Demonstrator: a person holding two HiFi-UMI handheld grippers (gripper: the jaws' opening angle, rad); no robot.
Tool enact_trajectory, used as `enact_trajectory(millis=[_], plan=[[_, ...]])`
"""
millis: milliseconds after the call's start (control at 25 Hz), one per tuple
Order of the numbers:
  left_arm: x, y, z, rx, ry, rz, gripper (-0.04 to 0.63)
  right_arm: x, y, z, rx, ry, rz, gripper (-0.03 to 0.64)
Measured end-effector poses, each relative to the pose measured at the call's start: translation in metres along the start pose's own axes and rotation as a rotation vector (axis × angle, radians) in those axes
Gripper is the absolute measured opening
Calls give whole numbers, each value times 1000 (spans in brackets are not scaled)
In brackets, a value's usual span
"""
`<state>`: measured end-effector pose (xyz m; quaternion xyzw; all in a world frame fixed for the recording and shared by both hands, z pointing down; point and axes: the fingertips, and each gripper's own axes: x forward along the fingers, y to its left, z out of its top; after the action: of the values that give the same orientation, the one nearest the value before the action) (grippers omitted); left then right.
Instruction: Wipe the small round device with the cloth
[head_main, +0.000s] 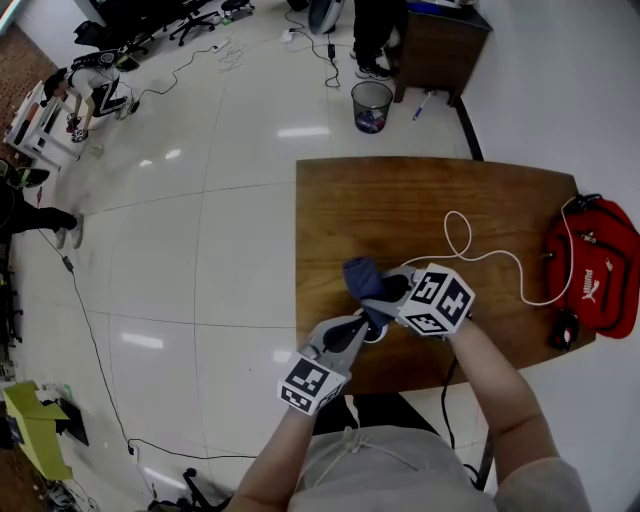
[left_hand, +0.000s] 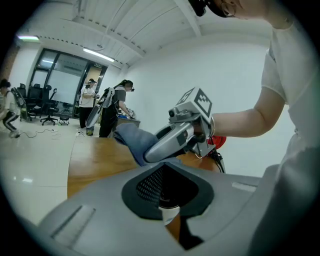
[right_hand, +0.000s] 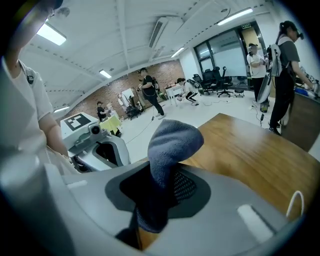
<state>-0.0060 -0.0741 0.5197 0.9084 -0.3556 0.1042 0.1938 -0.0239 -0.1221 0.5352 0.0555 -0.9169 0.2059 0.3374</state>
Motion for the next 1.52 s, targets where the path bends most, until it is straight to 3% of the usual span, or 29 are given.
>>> enact_trajectory(millis=[320,520,680,800,880,1040,1120,1320,1520], plan=[[1,0,3,-17,-10,-5,8,39,-31,-20,117,43,23,103],[1,0,3,-31,-15,-6,8,58,-47,-49,125,129,-5,103],[1,2,2,-19,-8,13,6,48,-52,-50,177,88,-22,103],[-9,8,9,10,-26,56,6,24,-40,-23,117,31,-14,103],[-20,14,14,11,-45,83,6,7,-21,2,53,13,39,103],[-40,31,15,8,-43,137,6,-1,29,30,-84,113,197,103],[-51,42,8,0,-32,167,6,11,44,28,-148,188,231,103],[-67,53,-8,-38,-8,198,6,44,32,6,-231,323,176,104],[-74,61,-21,-61,8,206,6,70,14,-15,-204,394,186,104]])
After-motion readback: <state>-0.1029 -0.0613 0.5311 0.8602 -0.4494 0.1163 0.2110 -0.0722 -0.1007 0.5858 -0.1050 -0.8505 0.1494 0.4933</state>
